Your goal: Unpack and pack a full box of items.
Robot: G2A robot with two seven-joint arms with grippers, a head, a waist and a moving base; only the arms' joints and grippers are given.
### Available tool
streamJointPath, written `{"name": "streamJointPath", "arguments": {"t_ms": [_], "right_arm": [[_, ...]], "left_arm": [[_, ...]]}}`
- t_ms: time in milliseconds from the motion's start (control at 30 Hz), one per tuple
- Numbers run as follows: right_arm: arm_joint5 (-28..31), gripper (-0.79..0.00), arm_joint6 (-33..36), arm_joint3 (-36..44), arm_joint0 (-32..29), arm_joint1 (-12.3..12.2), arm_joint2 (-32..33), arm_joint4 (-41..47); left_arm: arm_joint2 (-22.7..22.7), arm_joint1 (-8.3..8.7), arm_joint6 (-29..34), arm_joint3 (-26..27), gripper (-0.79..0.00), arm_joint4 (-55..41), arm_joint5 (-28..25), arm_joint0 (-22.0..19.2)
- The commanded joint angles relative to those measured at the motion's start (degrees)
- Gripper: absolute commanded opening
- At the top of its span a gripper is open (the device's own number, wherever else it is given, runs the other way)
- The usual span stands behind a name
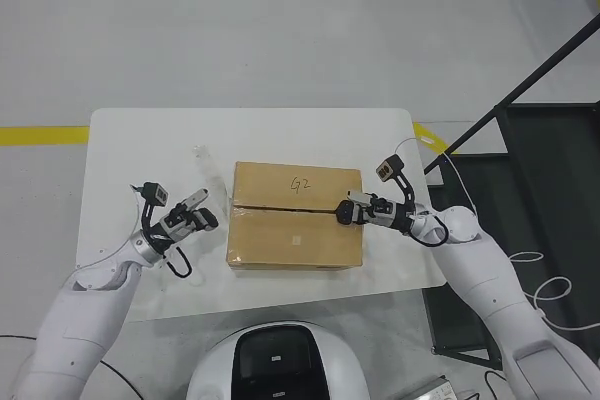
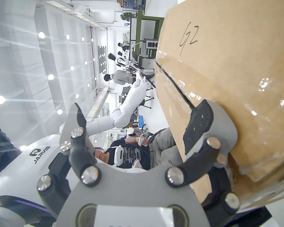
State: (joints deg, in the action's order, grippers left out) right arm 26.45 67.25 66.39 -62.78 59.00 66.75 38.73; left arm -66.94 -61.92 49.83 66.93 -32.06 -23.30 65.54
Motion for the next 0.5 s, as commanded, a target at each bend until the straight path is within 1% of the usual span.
{"name": "streamJointPath", "arguments": {"t_ms": [0, 67, 200, 467], "right_arm": [[0.04, 0.0, 0.02, 0.03, -0.06, 0.04, 0.16, 0.05], [0.05, 0.0, 0.08, -0.01, -0.11, 0.07, 0.34, 0.14], [0.3, 0.0, 0.3, -0.04, -0.33, 0.07, 0.92, 0.44], [0.49, 0.0, 0.65, -0.13, -0.73, 0.04, 1.96, 0.46]], "left_arm": [[0.99, -0.34, -0.21, -0.72, 0.0, 0.36, 1.51, -1.04], [1.93, -0.72, -0.33, -1.68, 0.0, 0.17, 3.0, -2.18], [3.82, -1.72, 0.11, -3.88, 0.0, -1.95, 4.08, -4.47], [6.52, -3.67, 0.02, -8.26, 0.0, -4.75, 1.49, -8.32]]}}
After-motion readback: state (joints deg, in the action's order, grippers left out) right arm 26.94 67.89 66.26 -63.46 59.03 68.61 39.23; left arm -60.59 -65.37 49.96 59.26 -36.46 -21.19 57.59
